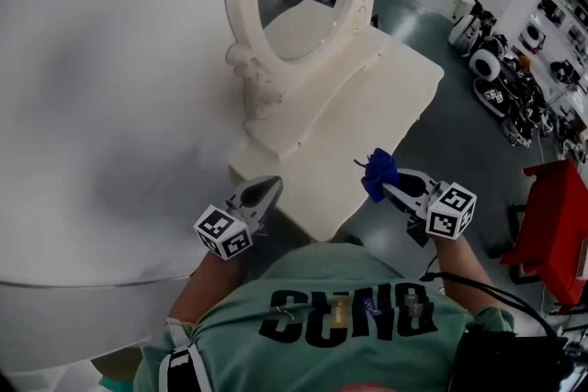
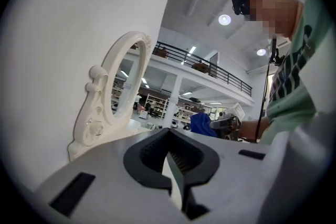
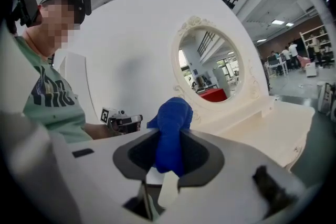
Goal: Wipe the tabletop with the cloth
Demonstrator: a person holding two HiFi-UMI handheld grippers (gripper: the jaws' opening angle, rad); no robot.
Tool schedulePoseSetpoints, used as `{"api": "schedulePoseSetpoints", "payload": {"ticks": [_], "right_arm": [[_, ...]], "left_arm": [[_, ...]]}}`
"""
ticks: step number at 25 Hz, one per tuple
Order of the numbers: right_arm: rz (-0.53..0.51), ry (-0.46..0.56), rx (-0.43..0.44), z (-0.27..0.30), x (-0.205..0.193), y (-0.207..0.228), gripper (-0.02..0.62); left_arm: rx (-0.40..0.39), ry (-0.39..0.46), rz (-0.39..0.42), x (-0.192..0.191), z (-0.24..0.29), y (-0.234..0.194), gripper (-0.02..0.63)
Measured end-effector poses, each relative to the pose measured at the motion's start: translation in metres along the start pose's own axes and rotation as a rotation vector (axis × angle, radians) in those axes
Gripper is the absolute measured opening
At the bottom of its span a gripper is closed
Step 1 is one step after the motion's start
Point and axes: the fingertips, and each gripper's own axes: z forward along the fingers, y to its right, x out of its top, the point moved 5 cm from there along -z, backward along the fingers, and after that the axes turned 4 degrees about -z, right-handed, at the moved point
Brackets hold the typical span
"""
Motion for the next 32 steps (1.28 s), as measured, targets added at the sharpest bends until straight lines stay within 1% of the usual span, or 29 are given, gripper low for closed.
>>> {"api": "schedulePoseSetpoints", "payload": {"ticks": [2,4,6,9,11,12,15,17,18,20,22,24,26,27,29,32], "right_arm": [[-0.045,-0.095,0.103,0.045,-0.007,0.031,0.106],[-0.115,-0.194,0.219,0.093,-0.016,0.051,0.106],[-0.188,-0.278,0.326,0.136,-0.027,0.057,0.106],[-0.304,-0.388,0.475,0.205,-0.046,0.051,0.106],[-0.396,-0.465,0.542,0.250,-0.064,0.039,0.106],[-0.450,-0.502,0.561,0.270,-0.074,0.031,0.106],[-0.614,-0.603,0.576,0.326,-0.108,-0.001,0.106],[-0.715,-0.656,0.564,0.367,-0.133,-0.024,0.106],[-0.764,-0.674,0.544,0.388,-0.146,-0.035,0.106],[-0.835,-0.707,0.477,0.431,-0.167,-0.050,0.106],[-0.875,-0.740,0.379,0.468,-0.186,-0.053,0.107],[-0.884,-0.758,0.249,0.501,-0.198,-0.047,0.107],[-0.860,-0.763,0.129,0.530,-0.206,-0.040,0.107],[-0.849,-0.766,0.082,0.541,-0.209,-0.037,0.107],[-0.840,-0.774,0.021,0.557,-0.214,-0.030,0.107],[-0.841,-0.770,-0.007,0.566,-0.216,-0.024,0.110]], "left_arm": [[0.101,0.025,-0.019,-0.010,0.005,-0.022,0.002],[0.205,0.047,-0.036,-0.018,0.006,-0.035,0.001],[0.289,0.066,-0.050,-0.026,0.005,-0.041,0.002],[0.435,0.101,-0.089,-0.040,-0.012,-0.045,0.002],[0.529,0.118,-0.119,-0.050,-0.028,-0.046,0.002],[0.561,0.124,-0.131,-0.054,-0.037,-0.046,0.002],[0.616,0.133,-0.156,-0.068,-0.066,-0.048,0.002],[0.636,0.141,-0.175,-0.078,-0.091,-0.051,0.002],[0.644,0.144,-0.184,-0.083,-0.105,-0.053,0.002],[0.659,0.145,-0.203,-0.095,-0.132,-0.056,0.002],[0.672,0.149,-0.220,-0.108,-0.156,-0.056,0.002],[0.680,0.157,-0.233,-0.119,-0.181,-0.056,0.002],[0.683,0.165,-0.249,-0.127,-0.210,-0.057,0.002],[0.683,0.169,-0.259,-0.131,-0.223,-0.058,0.000],[0.687,0.176,-0.275,-0.139,-0.244,-0.058,0.002],[0.695,0.192,-0.298,-0.149,-0.268,-0.058,0.002]]}}
